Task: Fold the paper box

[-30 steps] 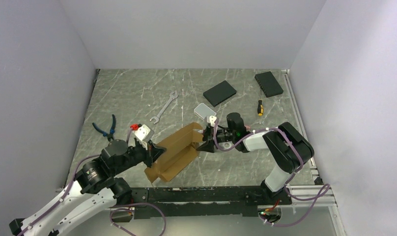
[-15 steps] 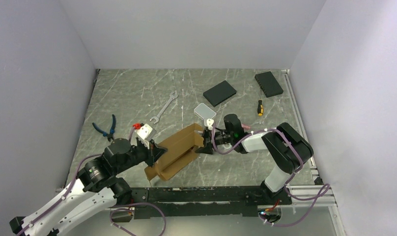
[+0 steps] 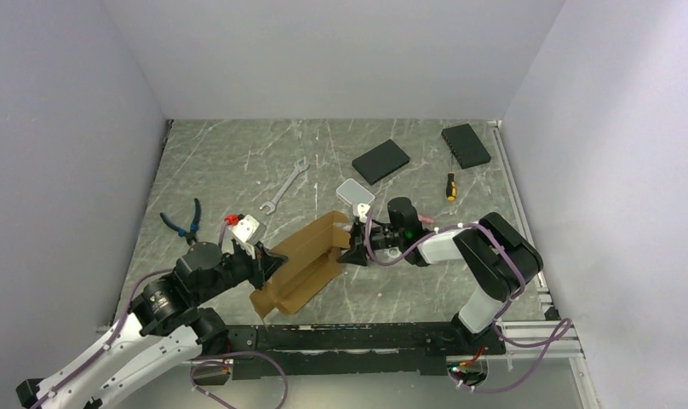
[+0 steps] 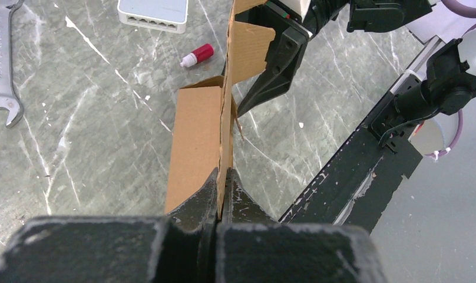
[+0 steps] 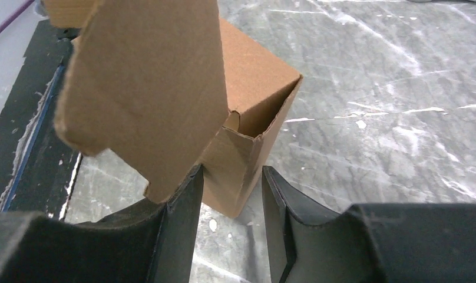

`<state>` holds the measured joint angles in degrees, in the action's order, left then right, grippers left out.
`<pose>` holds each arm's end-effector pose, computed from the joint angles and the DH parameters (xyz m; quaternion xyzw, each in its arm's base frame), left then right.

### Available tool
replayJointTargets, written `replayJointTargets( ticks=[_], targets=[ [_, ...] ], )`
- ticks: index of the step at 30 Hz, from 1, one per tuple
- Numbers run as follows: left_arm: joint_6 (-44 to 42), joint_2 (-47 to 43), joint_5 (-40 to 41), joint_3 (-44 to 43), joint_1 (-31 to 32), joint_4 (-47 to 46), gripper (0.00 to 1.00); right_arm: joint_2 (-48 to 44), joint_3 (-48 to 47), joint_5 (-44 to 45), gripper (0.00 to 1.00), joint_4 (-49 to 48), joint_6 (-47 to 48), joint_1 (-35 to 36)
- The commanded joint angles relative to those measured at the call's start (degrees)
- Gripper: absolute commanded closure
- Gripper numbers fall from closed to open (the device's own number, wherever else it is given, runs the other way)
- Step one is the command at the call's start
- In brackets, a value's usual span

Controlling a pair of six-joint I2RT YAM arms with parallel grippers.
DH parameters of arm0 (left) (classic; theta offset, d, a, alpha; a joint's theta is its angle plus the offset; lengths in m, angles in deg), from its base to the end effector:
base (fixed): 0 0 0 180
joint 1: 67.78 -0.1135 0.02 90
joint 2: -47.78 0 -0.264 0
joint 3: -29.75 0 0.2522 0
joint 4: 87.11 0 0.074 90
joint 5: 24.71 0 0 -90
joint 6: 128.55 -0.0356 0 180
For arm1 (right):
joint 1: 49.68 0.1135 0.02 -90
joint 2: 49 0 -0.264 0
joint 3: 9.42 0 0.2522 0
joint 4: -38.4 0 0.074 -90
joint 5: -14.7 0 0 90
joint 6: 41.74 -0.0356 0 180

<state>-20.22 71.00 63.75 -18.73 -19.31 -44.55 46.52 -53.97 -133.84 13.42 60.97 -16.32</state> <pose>0.0723 -0.0831 0.2926 0.2171 0.7756 -0.3353 0.4888 0.2234 0.1834 0.1398 -0.5279 0.5794 0.4908 0.3805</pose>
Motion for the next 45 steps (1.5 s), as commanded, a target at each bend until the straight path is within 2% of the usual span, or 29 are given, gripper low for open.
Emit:
replayJointTargets(
  ticks=[1, 11, 19, 24, 32, 38, 41, 45],
  targets=[
    [1.51, -0.63, 0.86, 0.65, 0.3, -0.29, 1.0, -0.66, 0.16, 3.25, 0.55, -6.93, -4.05, 0.26],
    [2.01, 0.81, 0.67, 1.18, 0.31, -2.29, 1.0, -0.01, -0.29, 3.11, 0.52, -5.99, -3.31, 1.92],
    [2.87, 1.28, -1.0, 0.62, 0.3, -1.66, 1.0, 0.67, -0.04, 7.09, 0.54, -7.39, -5.95, 3.2],
    [3.94, 0.11, -1.01, 1.13, 0.3, -1.96, 1.0, 0.92, 0.72, 13.87, 0.63, -11.29, -11.15, 3.2],
    [5.23, -0.22, -0.4, 1.58, 0.26, -2.85, 1.0, 1.97, 0.92, 14.6, 0.76, -13.56, -13.86, 3.97],
    [6.62, -0.69, -0.54, 1.58, 0.27, -3.62, 1.0, 1.24, -0.08, 16.71, 1.0, -11.68, -13.82, 4.58],
    [7.78, -1.1, -0.33, 1.43, 0.22, -3.84, 1.0, -0.25, -2.66, 19.53, 1.0, -5.32, -13.26, 4.52],
    [10.33, -1.87, 1.31, 0.88, 0.22, -2.91, 1.0, -1.7, -12.97, 21.13, 1.0, 16.67, -7.34, 4.52]
  ],
)
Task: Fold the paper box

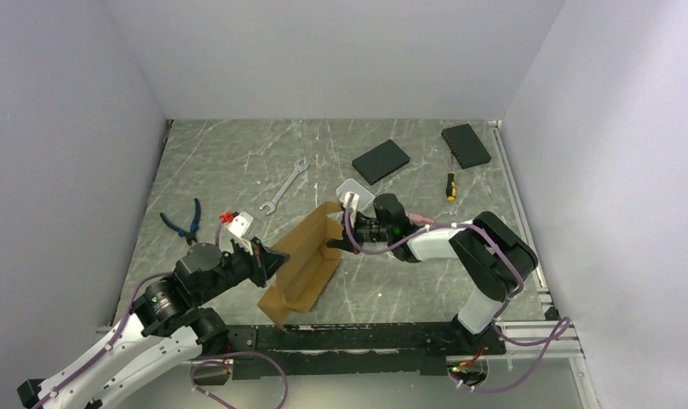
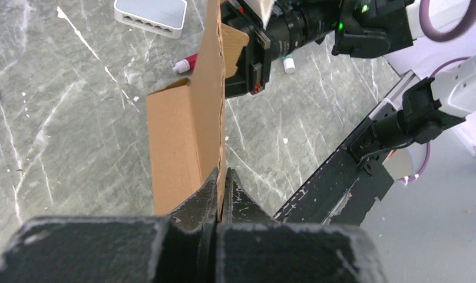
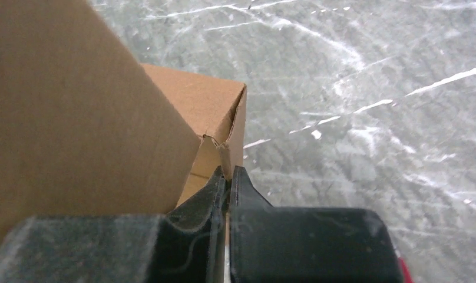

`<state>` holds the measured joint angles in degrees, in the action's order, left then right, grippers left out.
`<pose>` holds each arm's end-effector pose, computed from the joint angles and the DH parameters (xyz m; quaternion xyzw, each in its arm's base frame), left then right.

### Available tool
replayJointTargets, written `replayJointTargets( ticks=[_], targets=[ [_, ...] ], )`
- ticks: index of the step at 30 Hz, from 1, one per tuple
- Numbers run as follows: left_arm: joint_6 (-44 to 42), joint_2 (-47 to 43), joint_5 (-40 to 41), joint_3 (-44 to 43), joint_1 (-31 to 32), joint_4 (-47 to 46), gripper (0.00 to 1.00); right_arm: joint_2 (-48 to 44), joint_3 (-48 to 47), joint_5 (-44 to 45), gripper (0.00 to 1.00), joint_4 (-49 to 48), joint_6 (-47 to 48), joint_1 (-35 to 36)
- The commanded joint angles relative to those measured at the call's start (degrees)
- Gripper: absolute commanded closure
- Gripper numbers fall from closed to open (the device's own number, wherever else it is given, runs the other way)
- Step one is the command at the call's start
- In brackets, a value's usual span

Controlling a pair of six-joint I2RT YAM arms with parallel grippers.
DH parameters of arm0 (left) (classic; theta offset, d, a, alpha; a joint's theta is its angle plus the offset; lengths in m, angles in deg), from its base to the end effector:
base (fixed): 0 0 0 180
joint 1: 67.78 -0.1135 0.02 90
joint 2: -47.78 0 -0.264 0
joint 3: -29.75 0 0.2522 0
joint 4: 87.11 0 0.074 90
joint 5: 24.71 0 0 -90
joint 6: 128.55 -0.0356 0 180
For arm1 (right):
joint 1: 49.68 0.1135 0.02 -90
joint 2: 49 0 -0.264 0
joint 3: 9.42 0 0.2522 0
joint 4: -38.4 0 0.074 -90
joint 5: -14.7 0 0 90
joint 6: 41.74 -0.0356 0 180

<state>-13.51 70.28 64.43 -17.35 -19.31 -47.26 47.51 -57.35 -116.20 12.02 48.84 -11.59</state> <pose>0.0733 -0.0836 0.2907 0.1658 0.7772 -0.3680 0.4828 0.2298 0.2097 0.1486 -0.4414 0.6693 0.4426 0.4016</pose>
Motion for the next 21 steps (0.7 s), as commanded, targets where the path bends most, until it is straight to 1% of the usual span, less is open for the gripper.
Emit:
replayJointTargets(
  ticks=[1, 2, 3, 6, 10, 12, 14, 15, 18, 21],
  targets=[
    [4.11, -1.39, 0.68, -0.76, 0.18, 0.3, 1.0, -2.65, -12.31, 3.36, 1.0, 23.49, 6.52, -0.27],
    [4.49, -1.71, 0.69, -1.0, 0.24, 0.8, 1.0, -2.83, -14.4, 3.43, 1.0, 28.5, 7.91, -0.21],
    [4.76, -2.02, 2.14, -1.33, 0.28, 1.48, 0.98, -3.25, -15.86, 3.62, 1.0, 30.86, 8.92, -0.21],
    [5.44, -3.47, 4.24, -2.25, 0.23, 3.84, 0.75, -4.33, -17.91, 3.17, 1.0, 37.38, 12.41, -0.2],
    [6.63, -6.38, 6.18, -3.06, 0.27, 6.21, 0.42, -4.57, -22.42, 3.29, 1.0, 50.4, 18.25, -0.25],
    [6.77, -7.82, 7.15, -3.57, 0.24, 7.55, 0.31, -4.49, -25.2, 3.69, 1.0, 59.03, 20.88, -0.25],
    [6.54, -8.99, 7.9, -4.06, 0.27, 8.78, 0.24, -5.31, -26.19, 5.04, 1.0, 65.51, 22.98, -0.13],
    [6.45, -9.47, 8.31, -4.18, 0.21, 9.13, 0.22, -6.43, -25.82, 6.42, 1.0, 67.14, 23.35, -0.13],
    [6.84, -10.22, 9.41, -3.89, 0.29, 9.64, 0.14, -9.2, -23.84, 13.98, 1.0, 68.86, 23.49, -0.12],
    [8.25, -9.83, 10.44, -3.26, 0.18, 9.75, 0.1, -9.15, -21.8, 20.88, 1.0, 69.04, 23.0, -0.65]
  ],
)
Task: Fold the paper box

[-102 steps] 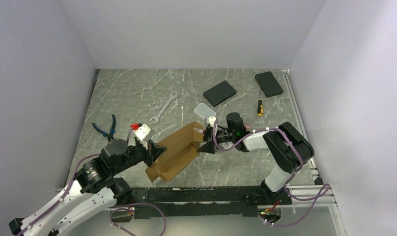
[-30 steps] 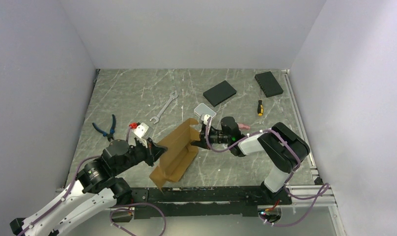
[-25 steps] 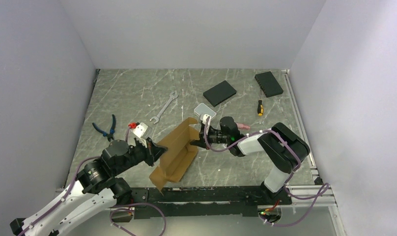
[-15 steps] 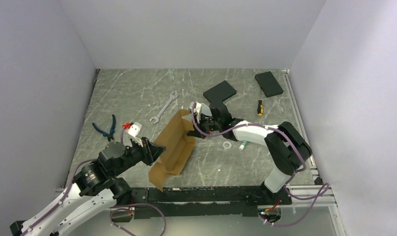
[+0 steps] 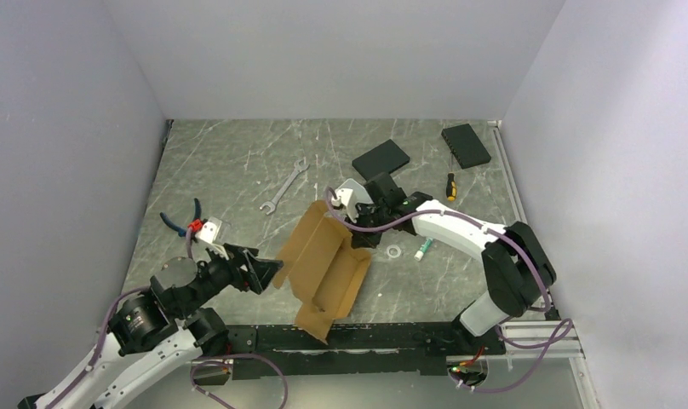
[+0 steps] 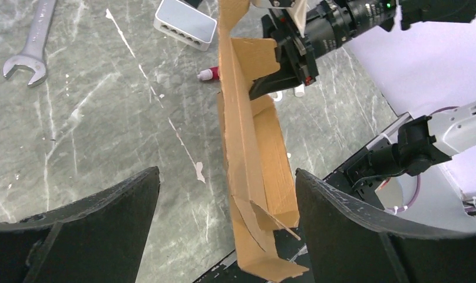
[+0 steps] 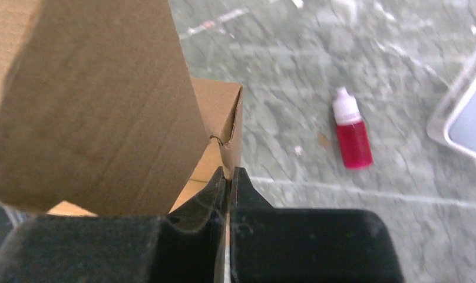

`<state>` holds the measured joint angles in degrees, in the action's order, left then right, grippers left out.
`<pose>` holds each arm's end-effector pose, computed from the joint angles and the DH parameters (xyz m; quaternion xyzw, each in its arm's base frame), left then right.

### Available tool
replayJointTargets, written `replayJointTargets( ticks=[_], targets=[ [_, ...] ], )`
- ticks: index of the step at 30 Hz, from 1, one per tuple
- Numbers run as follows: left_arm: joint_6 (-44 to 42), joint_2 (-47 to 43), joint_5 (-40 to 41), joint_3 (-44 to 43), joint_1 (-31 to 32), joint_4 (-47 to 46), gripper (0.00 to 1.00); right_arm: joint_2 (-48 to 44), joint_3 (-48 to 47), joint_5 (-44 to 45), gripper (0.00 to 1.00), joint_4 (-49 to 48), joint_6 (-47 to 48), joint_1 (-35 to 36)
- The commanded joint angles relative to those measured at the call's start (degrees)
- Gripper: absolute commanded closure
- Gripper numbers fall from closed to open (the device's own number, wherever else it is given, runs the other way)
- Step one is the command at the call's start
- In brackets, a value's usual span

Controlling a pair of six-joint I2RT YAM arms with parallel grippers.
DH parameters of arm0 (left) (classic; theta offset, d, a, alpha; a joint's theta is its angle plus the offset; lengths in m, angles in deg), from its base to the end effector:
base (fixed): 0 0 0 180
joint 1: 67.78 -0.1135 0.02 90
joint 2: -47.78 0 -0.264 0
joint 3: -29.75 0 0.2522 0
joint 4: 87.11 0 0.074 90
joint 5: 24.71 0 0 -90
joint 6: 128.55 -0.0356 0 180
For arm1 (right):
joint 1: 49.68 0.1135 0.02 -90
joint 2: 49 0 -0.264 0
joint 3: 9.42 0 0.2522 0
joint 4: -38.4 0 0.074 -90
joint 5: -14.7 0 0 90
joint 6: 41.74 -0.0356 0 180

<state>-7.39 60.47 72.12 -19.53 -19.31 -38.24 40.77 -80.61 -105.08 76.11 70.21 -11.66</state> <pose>0.0508 -0.0509 0.2986 0.0800 0.7741 -0.3654 0.5108 0.2382 0.2087 0.2099 -0.5268 0.7639 0.2827 0.2431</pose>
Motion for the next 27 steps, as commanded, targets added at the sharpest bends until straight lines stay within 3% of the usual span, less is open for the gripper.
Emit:
replayJointTargets(
  ticks=[1, 7, 18, 24, 25, 27],
  targets=[
    [2.62, 0.34, 3.2, -0.97, 0.23, 0.74, 0.1, -2.22, 2.0, 11.35, 1.0, 4.32, 1.26, -0.87],
    [5.17, 2.34, 4.32, -1.18, 0.23, 1.9, 0.1, 0.72, 1.82, 19.6, 0.99, 1.39, -2.33, -1.2],
    [8.09, 1.33, 3.59, 1.78, 0.3, -0.2, 0.1, 4.14, 1.81, 21.32, 0.74, 0.39, -4.1, -1.19],
    [8.3, 1.95, 2.9, 1.87, 0.27, -0.66, 0.11, 5.15, 1.88, 22.99, 0.75, 0.18, -3.95, -1.11],
    [8.27, 1.98, 2.91, 1.87, 0.2, -0.65, 0.11, 5.28, 2.07, 23.58, 0.79, -0.09, -3.9, -1.05],
    [8.29, 1.99, 2.81, 1.91, 0.27, -0.95, 0.11, 5.5, 2.59, 26.54, 1.0, -1.47, -4.35, -0.68]
  ],
)
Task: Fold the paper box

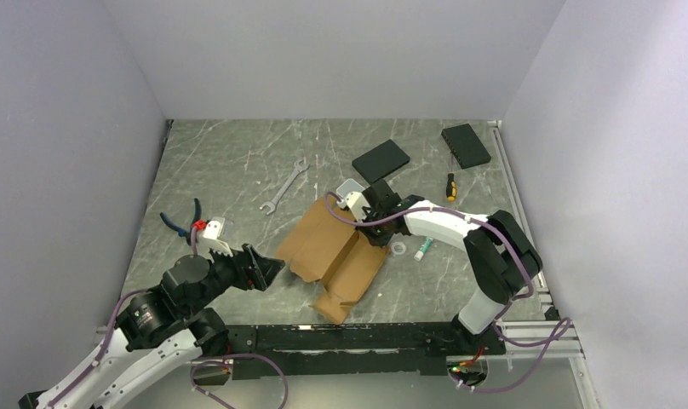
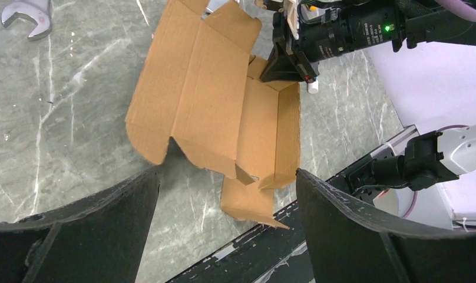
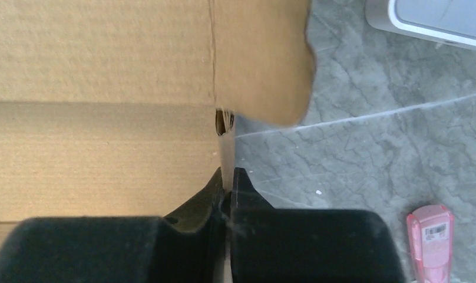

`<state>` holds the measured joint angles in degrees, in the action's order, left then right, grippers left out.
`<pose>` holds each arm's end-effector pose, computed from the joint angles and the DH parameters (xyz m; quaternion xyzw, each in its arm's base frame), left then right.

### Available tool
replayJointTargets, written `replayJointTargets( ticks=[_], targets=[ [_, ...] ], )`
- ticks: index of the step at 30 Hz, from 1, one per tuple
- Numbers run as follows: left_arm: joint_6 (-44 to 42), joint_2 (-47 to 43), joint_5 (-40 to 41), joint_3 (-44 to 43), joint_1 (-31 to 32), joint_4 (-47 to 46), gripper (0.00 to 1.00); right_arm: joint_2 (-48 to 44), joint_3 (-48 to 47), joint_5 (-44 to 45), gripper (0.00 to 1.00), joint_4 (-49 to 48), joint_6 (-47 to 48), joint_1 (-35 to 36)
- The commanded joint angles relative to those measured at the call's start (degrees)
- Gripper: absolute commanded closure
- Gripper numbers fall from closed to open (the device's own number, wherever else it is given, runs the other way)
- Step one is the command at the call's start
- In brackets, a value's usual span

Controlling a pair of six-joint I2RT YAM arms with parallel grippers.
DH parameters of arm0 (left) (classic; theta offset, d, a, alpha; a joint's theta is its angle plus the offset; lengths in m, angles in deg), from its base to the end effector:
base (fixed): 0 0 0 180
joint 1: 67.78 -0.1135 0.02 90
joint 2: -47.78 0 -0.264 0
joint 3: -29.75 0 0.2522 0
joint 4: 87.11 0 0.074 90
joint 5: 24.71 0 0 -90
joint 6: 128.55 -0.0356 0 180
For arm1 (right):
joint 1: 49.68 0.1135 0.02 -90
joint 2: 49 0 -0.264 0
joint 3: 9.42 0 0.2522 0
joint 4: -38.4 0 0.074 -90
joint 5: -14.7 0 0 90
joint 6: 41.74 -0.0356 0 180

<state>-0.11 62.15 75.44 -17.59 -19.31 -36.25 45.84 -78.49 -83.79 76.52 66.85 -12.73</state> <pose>0.0575 -0.0554 0.2828 0.0185 0.8068 -0.3513 0.4748 0.2505 0.1950 0.1688 -0.4674 0.8518 0.1071 0.2109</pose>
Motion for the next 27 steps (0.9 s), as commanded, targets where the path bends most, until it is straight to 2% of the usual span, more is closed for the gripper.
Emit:
replayJointTargets(
  ticks=[1, 3, 6, 11, 14, 17, 20, 21, 22, 23, 27],
  targets=[
    [1.09, 0.31, -0.59, 0.05, 0.23, -3.18, 0.11, 0.43, 0.85, 7.46, 1.0, -2.91, -1.23, 0.67],
    [1.52, 0.33, -0.73, 0.41, 0.24, -3.51, 0.11, 0.4, 1.41, 10.4, 1.0, -4.44, -1.91, 1.0],
    [2.54, 0.67, -1.17, 1.15, 0.24, -3.85, 0.11, 0.55, 1.34, 10.22, 1.0, -4.63, -2.8, 1.02],
    [5.24, 3.24, -2.91, 2.38, 0.21, -4.51, 0.11, -0.07, 0.61, 6.53, 0.7, -3.87, -4.13, -0.22],
    [6.29, 5.72, -3.68, 2.56, 0.28, -4.92, 0.11, -1.44, 0.63, 3.73, 0.63, -3.7, -4.73, -1.76],
    [6.71, 7.15, -3.94, 2.62, 0.22, -5.61, 0.11, -2.44, 0.64, 0.81, 0.61, -3.53, -5.28, -3.14],
    [7.66, 7.78, -3.99, 2.98, 0.25, -6.37, 0.11, -2.53, 0.85, 0.31, 0.66, -4.1, -5.64, -3.64],
    [8.11, 7.96, -3.92, 3.12, 0.22, -6.49, 0.11, -2.25, 0.9, 0.32, 0.76, -4.33, -5.85, -3.69],
    [8.72, 8.37, -4.12, 3.21, 0.24, -6.63, 0.12, -1.89, 0.91, 0.36, 0.93, -4.4, -6.18, -3.7],
    [9.34, 8.68, -4.34, 3.3, 0.22, -6.68, 0.13, -1.61, 0.89, 0.63, 1.0, -4.55, -6.89, -3.67],
    [11.91, 10.72, -5.5, 3.67, 0.22, -6.93, 0.16, -2.04, 2.36, 2.62, 1.0, -7.54, -11.21, -3.72]
  ],
)
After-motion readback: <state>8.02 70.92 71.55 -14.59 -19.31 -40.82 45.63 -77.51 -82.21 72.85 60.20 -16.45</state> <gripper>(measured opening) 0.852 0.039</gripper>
